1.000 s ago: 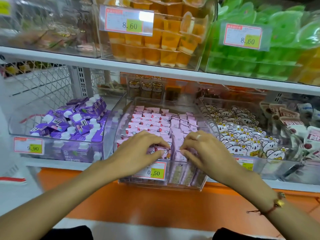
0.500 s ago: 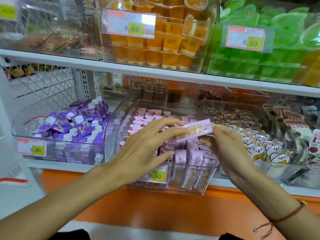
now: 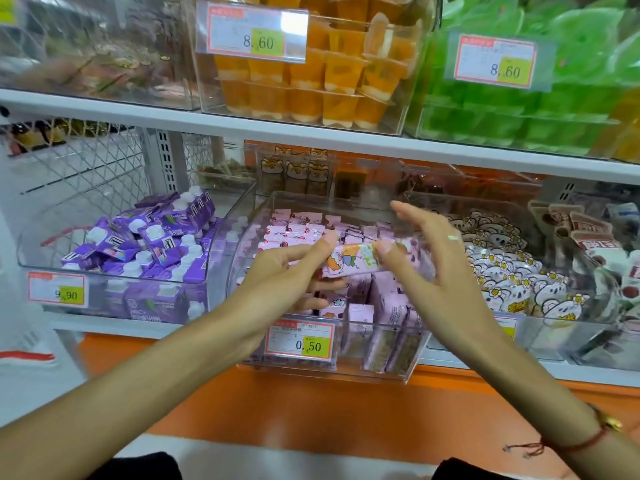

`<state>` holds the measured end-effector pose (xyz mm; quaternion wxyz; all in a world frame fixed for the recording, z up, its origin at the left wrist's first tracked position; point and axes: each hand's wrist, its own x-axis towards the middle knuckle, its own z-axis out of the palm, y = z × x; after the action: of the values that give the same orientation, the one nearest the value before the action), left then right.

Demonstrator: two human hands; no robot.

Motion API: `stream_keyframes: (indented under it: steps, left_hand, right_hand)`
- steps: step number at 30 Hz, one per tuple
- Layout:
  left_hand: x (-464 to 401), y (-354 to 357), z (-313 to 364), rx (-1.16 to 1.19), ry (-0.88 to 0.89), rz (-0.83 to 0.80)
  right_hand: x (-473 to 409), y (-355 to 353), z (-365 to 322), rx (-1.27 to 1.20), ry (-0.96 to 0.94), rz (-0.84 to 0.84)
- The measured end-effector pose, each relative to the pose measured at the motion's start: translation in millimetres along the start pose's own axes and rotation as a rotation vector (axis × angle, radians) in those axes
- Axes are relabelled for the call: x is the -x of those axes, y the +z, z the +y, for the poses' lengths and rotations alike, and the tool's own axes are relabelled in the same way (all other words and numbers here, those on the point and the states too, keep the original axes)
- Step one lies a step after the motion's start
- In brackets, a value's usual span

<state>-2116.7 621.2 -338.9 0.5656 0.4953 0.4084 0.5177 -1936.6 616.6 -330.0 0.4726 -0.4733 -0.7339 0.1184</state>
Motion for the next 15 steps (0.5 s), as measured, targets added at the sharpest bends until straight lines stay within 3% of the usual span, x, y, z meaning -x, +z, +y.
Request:
stream_keyframes:
  steps: [3,5,7,11,13,15]
  left_hand:
    - [0,2,-2,-0.199,0.186,-0.012]
    - [-1,1,-4,-0.254,0.300,-0.018]
    - [-6,-4,-6,-0.325,0.386,-0.003]
    - [-27,-15,-9,-0.741,0.465,-0.017]
    - [-37,-13,-8,-0.943,0.371,-0.196]
    - [-41,-8,-8,-1.078,0.327,-0.372]
  right_hand:
    - [1,2,-3,0.315,-0.217,-0.102]
    - [2,4,-2,0.307,-0.216,-0.179]
    - [0,3,3,0.270,-0.209,-0.148]
    - [-6,-7,14,-0.288,0.104,0.007]
    - [-8,-10,22,-0.502,0.244,0.029]
    - [-7,-13,27,-0.551,0.288,-0.007]
